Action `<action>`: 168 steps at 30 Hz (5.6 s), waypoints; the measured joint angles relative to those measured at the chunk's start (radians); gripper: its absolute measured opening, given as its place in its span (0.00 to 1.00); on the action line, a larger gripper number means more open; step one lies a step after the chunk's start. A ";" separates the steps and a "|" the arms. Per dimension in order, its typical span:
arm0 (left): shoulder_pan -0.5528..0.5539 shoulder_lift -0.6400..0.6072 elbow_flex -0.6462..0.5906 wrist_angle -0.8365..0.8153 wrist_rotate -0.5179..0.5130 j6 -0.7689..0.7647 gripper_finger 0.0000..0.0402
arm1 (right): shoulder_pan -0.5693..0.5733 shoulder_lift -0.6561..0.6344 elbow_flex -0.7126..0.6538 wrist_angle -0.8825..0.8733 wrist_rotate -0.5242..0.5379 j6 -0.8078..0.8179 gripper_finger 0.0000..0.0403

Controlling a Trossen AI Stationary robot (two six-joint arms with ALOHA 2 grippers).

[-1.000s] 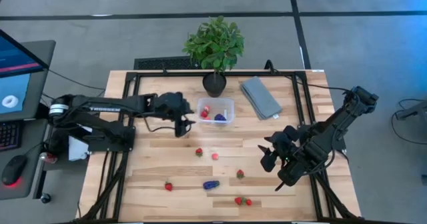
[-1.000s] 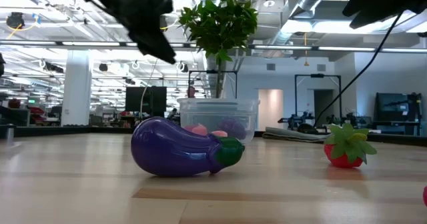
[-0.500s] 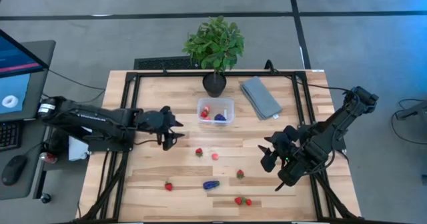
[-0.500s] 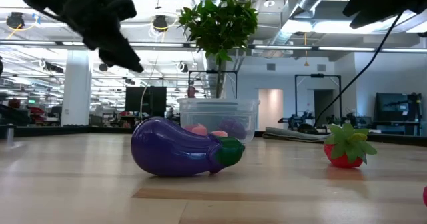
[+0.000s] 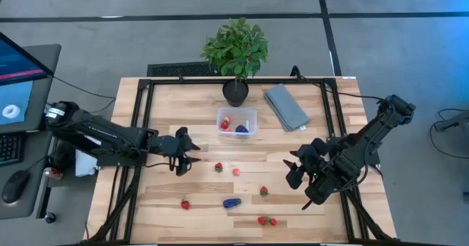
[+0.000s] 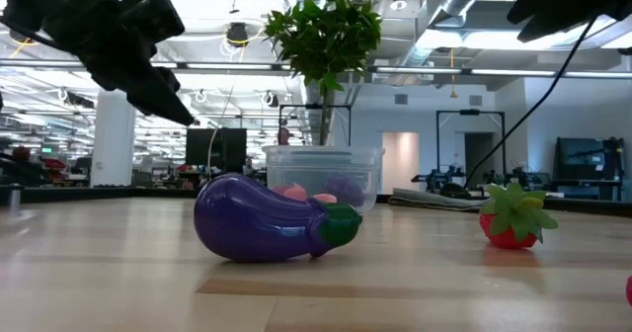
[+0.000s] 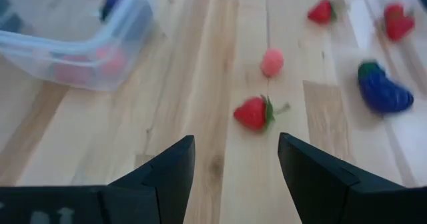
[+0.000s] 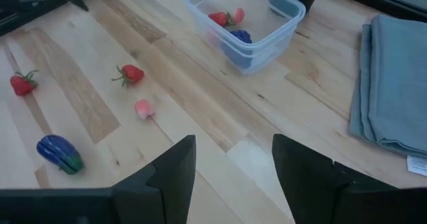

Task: Pick and placing Produce into tupperware
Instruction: Put the red strawberry into the transparent bin

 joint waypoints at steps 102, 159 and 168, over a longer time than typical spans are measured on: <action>0.162 0.611 0.200 0.276 0.393 0.129 0.51 | -0.023 0.000 0.000 0.044 -0.026 -0.011 0.55; 0.142 0.704 0.227 0.268 0.420 0.166 0.45 | -0.010 0.000 0.000 0.045 -0.034 -0.006 0.55; 0.141 0.703 0.227 0.234 0.435 0.226 0.45 | -0.010 0.000 0.000 0.046 -0.039 -0.001 0.55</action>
